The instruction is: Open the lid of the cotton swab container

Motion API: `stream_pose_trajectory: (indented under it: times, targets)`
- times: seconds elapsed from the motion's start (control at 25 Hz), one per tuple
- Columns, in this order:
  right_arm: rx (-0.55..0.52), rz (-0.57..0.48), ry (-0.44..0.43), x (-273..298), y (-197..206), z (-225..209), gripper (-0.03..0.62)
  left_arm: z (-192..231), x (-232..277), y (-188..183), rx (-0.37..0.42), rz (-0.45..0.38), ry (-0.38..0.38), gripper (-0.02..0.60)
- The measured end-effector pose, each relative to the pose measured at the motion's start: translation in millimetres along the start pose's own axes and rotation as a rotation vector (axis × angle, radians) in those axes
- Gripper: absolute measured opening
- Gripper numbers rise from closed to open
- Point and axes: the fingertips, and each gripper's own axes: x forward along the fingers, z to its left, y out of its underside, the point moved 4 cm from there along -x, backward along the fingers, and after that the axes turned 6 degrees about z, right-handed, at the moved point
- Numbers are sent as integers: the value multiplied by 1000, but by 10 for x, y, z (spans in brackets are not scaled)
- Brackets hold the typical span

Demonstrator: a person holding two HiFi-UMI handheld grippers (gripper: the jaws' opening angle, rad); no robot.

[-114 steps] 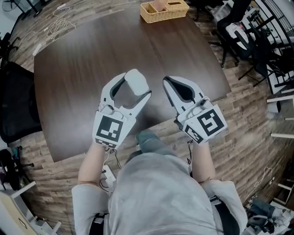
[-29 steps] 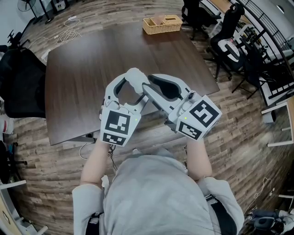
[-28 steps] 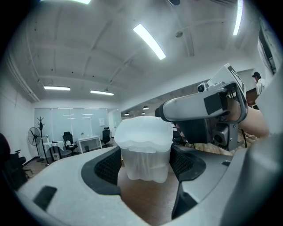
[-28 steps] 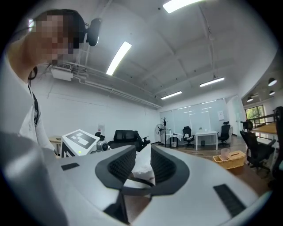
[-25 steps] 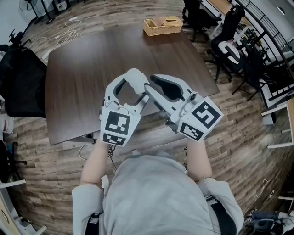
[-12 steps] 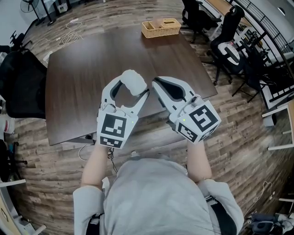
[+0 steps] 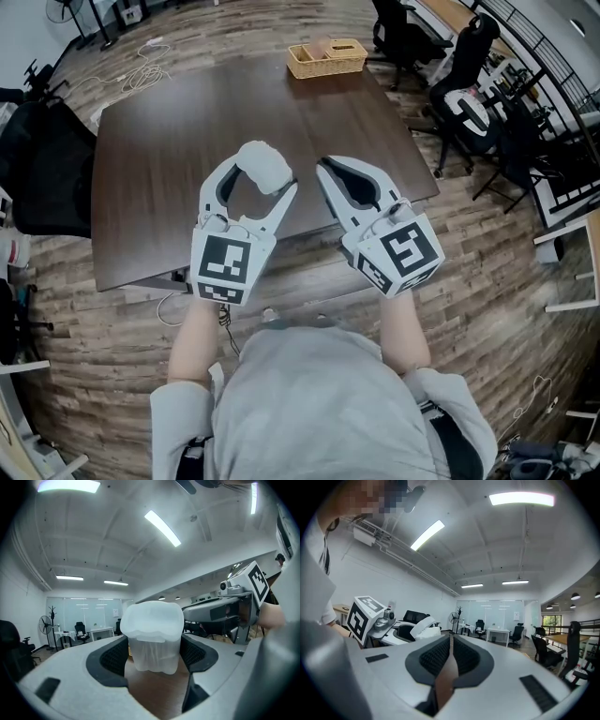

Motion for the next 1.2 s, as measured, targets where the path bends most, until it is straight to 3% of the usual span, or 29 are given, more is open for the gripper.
stream_pose_trajectory:
  times: [1.2]
  targets:
    - [-13,-13,98,-895,136,-263,28,-254,-519,-11,-126,-25,-224,325]
